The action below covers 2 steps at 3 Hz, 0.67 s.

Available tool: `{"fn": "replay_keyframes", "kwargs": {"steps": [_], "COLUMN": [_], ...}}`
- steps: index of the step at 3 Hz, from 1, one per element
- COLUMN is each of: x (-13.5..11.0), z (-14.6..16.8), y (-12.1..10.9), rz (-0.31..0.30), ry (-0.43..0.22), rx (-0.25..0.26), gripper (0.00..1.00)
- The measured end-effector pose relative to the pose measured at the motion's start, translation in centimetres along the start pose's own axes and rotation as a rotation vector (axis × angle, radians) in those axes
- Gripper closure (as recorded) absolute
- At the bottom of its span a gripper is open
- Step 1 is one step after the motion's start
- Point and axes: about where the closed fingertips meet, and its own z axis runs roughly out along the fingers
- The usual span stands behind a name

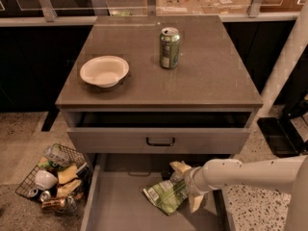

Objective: Pick green can from middle drawer and place on counter

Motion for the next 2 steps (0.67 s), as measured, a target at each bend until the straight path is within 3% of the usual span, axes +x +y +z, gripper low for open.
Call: {"fn": "replay_keyframes", "kwargs": {"steps": [1,2], "x": [0.4,-0.2], "z": [1.3,3.1], "y": [1.2,2.6], "rz": [0.019,0.026], "ry": [-0.027,-0.073], "rx": [-0.009,-0.025], "gripper": [0.00,0.18]}}
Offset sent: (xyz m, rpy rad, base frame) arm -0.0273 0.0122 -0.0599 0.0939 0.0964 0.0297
